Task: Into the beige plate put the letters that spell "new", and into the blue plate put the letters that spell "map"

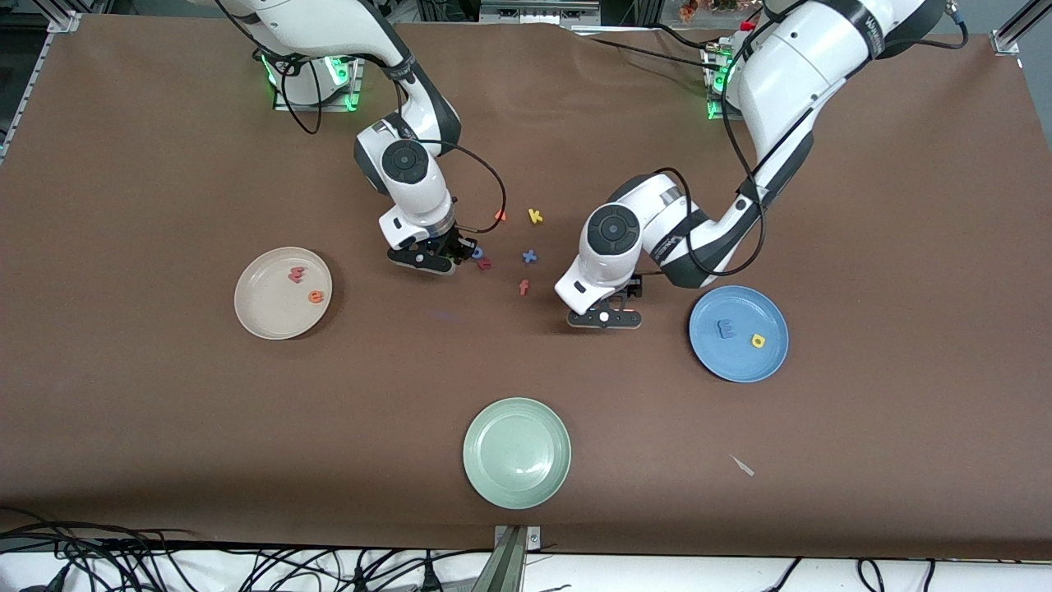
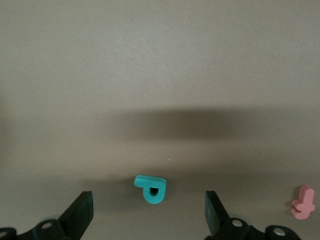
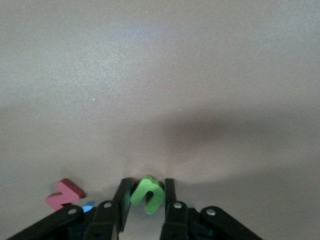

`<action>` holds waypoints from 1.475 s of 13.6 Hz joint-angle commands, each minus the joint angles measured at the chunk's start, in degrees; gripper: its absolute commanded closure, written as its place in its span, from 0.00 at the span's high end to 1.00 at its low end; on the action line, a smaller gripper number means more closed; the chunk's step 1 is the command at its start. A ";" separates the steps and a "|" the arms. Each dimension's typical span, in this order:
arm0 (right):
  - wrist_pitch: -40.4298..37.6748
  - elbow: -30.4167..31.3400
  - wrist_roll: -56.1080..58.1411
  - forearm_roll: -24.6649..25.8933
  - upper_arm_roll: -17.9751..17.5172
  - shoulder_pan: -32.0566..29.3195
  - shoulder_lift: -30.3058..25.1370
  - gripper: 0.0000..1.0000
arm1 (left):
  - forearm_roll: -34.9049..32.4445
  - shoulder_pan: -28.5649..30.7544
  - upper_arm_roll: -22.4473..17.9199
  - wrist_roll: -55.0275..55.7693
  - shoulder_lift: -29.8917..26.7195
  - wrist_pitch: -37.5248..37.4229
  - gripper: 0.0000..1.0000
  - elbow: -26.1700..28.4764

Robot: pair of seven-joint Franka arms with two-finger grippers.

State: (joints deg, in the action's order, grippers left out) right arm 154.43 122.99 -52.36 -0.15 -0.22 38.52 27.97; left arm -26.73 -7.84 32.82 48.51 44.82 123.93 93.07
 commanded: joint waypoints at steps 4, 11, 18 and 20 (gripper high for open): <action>-10.60 -5.11 9.88 1.91 6.18 0.33 -2.30 0.21 | -4.19 -1.30 -0.65 -2.02 2.03 2.11 0.92 1.14; -22.33 0.47 48.28 1.55 24.02 0.24 -15.64 0.22 | -8.25 -0.95 -0.65 -4.30 2.29 2.19 0.83 2.64; -22.24 5.77 53.24 0.68 28.09 0.24 -20.94 0.56 | -8.34 -0.51 -0.65 -6.32 2.29 2.11 0.44 2.38; -22.07 5.77 53.24 0.68 28.09 0.24 -20.85 0.64 | -8.25 -0.33 -0.65 -6.24 2.03 2.11 0.20 2.29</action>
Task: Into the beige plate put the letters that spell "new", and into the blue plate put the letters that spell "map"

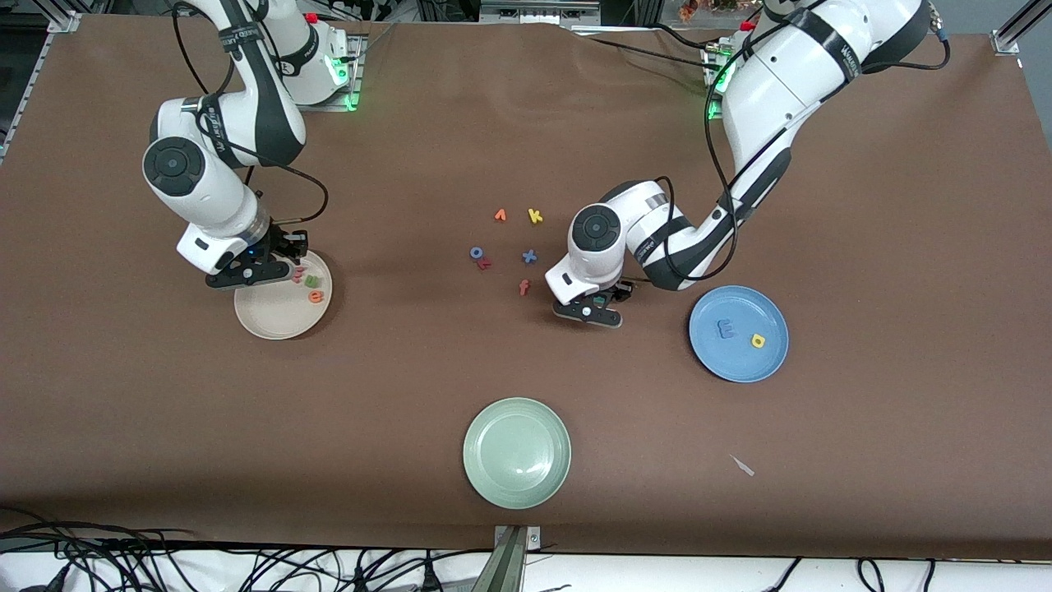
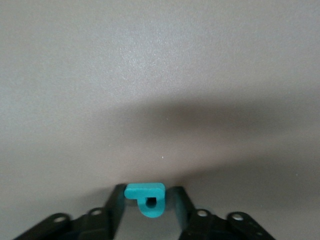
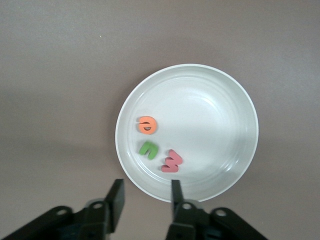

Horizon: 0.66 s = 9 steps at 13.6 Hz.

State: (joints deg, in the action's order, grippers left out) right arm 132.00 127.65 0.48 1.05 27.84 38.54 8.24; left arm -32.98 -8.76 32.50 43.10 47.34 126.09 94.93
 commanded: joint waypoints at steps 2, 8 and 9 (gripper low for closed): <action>0.28 0.94 -0.21 -0.52 0.02 0.22 -1.21 0.66 | -1.92 0.93 -0.33 -0.74 -0.84 -0.58 0.11 0.26; -12.08 -9.75 -3.47 -0.43 -0.77 0.48 -2.35 0.75 | -1.39 2.17 0.20 -1.79 -3.72 -3.81 0.11 -0.35; -16.47 -13.36 -3.64 -0.43 -1.38 0.57 -2.35 0.76 | -0.95 2.60 0.20 -4.06 -5.05 -6.71 0.11 -1.31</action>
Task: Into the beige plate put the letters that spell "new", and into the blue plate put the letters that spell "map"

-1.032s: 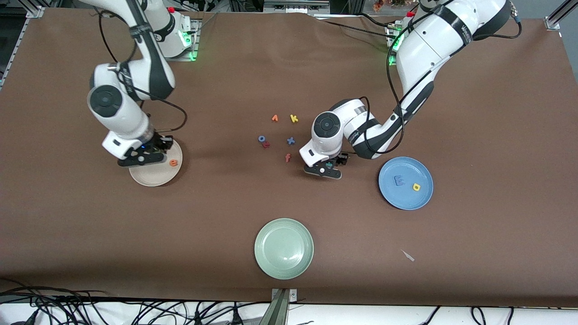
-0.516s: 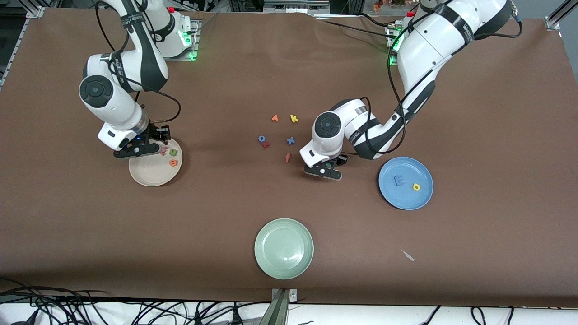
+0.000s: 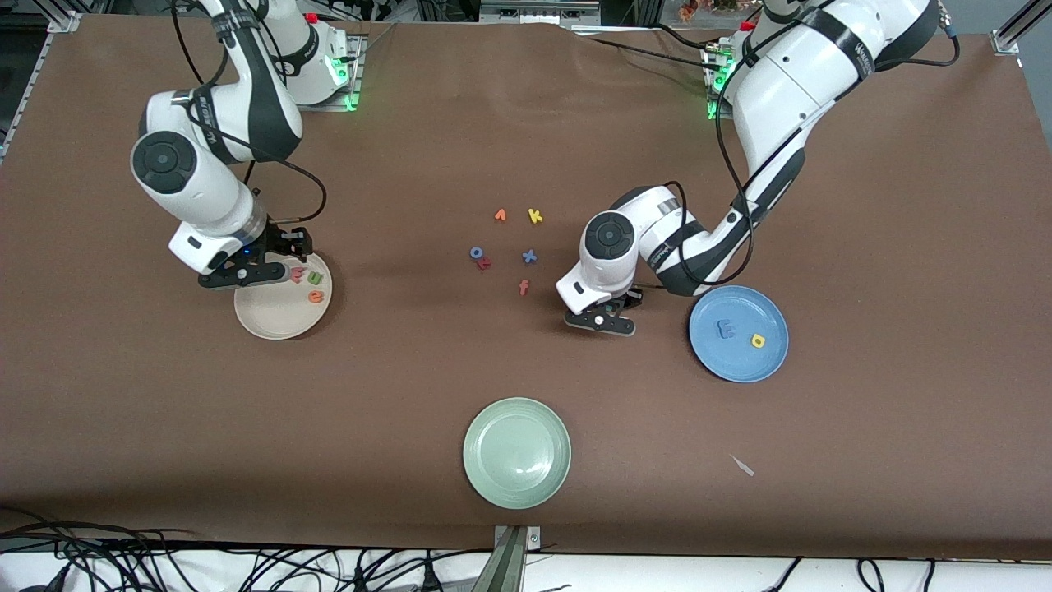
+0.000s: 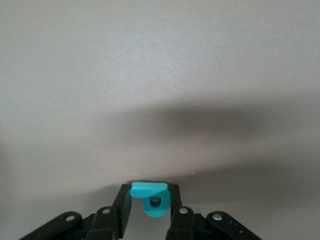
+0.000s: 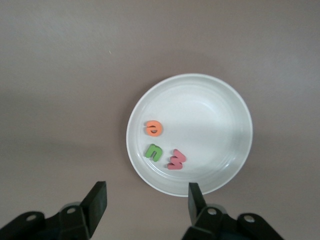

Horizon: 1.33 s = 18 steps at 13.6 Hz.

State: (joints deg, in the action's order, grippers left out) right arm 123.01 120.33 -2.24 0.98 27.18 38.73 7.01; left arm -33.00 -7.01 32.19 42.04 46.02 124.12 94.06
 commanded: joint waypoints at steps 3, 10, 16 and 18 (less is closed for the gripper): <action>-17.52 -15.27 -0.49 -0.11 -1.25 0.38 -1.13 0.86 | 1.61 4.44 0.59 -11.68 -7.33 -9.15 0.12 -0.98; -24.14 -24.52 1.09 0.16 -1.34 0.12 -0.86 1.00 | 1.54 16.58 0.07 -32.45 -7.96 -10.39 0.12 -0.02; -26.33 -26.72 1.71 -0.45 -27.96 -28.60 -1.83 1.00 | -0.40 19.75 -1.08 -32.20 -4.09 -5.29 0.66 1.04; -26.77 -26.72 2.33 -0.98 -27.88 -30.54 -2.70 1.00 | 0.30 20.02 -0.99 -32.28 -4.53 -5.55 1.00 0.60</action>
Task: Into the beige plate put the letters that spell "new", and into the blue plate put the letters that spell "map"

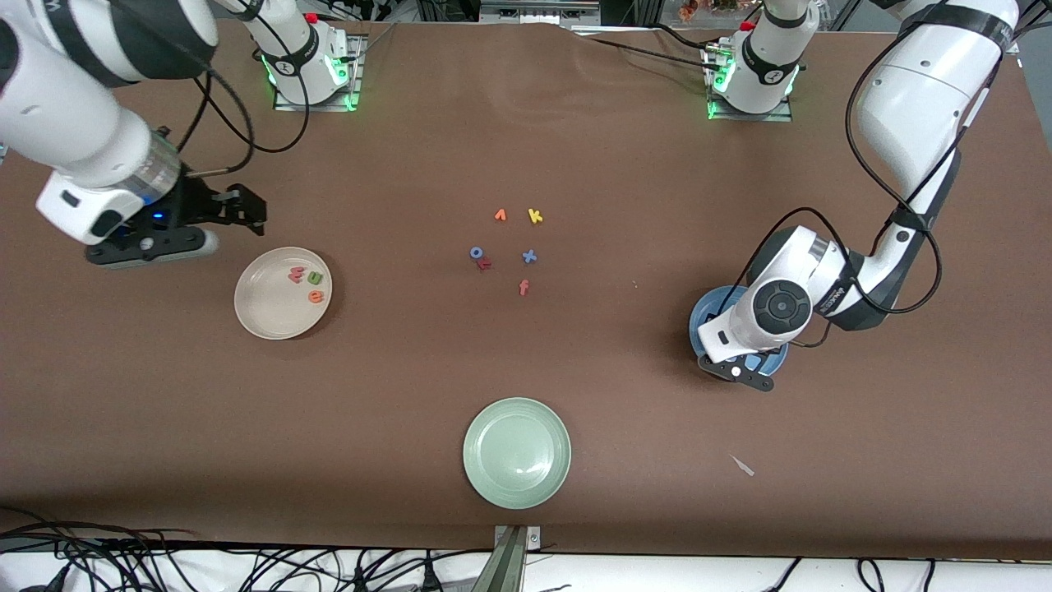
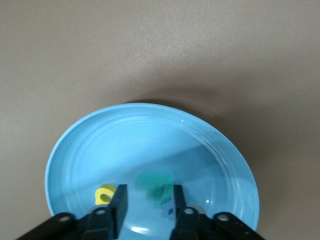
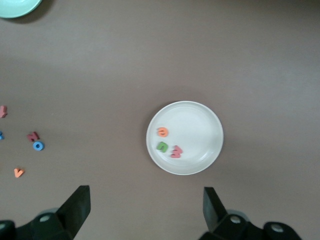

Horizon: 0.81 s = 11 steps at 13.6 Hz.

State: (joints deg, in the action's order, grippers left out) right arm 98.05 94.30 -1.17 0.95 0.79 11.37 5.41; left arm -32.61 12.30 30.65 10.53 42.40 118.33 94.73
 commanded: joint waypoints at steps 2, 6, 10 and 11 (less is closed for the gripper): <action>-2.95 -0.52 1.52 -2.61 -1.50 -6.09 -1.28 1.00 | 0.52 0.53 1.08 -0.69 -3.62 -2.12 1.00 -0.85; -6.10 -0.61 0.55 -2.36 -1.50 -5.92 -1.02 1.00 | 7.45 0.53 2.84 -0.78 -12.41 -9.16 1.00 -3.05; -6.99 -0.87 0.38 -2.18 1.67 -6.01 -0.93 1.00 | 12.83 0.53 2.84 -0.78 -17.44 -17.75 1.00 -11.20; -6.99 -0.87 0.29 -2.26 1.58 -5.66 -0.93 1.00 | 12.92 0.35 2.93 -0.78 -17.79 -20.91 1.00 -14.54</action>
State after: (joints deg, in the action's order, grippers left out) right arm 92.29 94.01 -0.39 -0.62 2.66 5.66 4.82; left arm -21.45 12.67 33.69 10.63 25.29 102.77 85.81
